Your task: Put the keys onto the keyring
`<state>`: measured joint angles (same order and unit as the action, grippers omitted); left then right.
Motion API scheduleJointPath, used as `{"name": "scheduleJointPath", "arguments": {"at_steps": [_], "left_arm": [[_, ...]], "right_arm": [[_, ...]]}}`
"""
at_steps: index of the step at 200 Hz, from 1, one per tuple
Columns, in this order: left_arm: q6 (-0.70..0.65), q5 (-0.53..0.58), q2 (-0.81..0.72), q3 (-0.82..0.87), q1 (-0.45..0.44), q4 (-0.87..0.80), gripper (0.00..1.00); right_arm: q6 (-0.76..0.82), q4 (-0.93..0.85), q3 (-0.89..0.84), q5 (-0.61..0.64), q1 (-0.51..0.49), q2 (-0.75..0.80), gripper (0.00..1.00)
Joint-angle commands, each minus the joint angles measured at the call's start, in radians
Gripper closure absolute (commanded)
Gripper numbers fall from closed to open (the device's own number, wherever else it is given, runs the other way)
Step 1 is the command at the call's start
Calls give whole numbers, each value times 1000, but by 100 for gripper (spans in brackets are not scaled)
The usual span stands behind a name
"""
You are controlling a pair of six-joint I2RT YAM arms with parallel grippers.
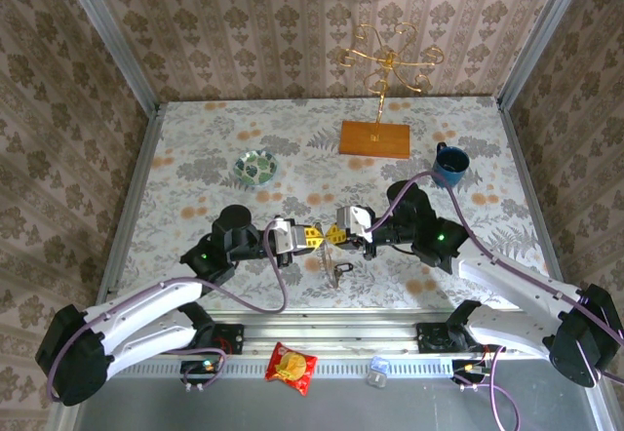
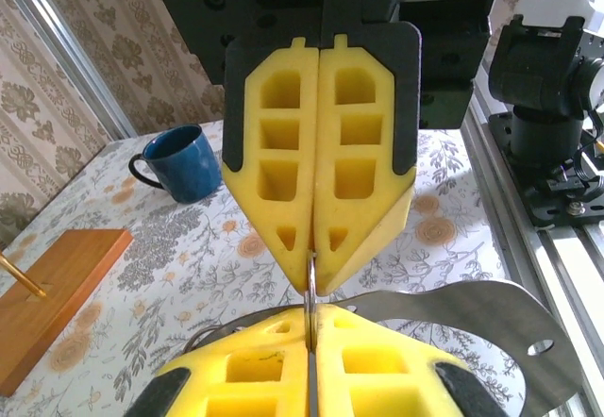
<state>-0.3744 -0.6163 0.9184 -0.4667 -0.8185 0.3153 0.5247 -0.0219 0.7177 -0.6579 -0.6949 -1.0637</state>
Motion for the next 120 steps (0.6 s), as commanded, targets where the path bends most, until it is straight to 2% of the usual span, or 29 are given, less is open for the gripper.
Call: {"name": "scheduleJointPath", "arguments": {"at_steps": [1,28,47,61,74,97,120], "left_arm": [[-40,43,-10,-36,-1,-55,92],[-36,50,-7,-35,-1,-40,100],[-15,38,1,-23,-1,9,100],[4,22,9,-12,-1,48,100],[20,8,17,-3,-2,81,100],[41,-7,26,11,-2,123,100],[51,-17,31,20,-2,152,100]], "right_arm": [[31,-61,50,-17,-13,-5,100],[51,-108,68,-13,-17,-7,100],[34,-82,60,-5,-18,-6,100],[10,-30,38,1,-18,0,81],[-13,21,17,0,-18,5,76],[-29,48,9,-6,-18,2,77],[-32,51,9,-9,-18,-7,87]]}}
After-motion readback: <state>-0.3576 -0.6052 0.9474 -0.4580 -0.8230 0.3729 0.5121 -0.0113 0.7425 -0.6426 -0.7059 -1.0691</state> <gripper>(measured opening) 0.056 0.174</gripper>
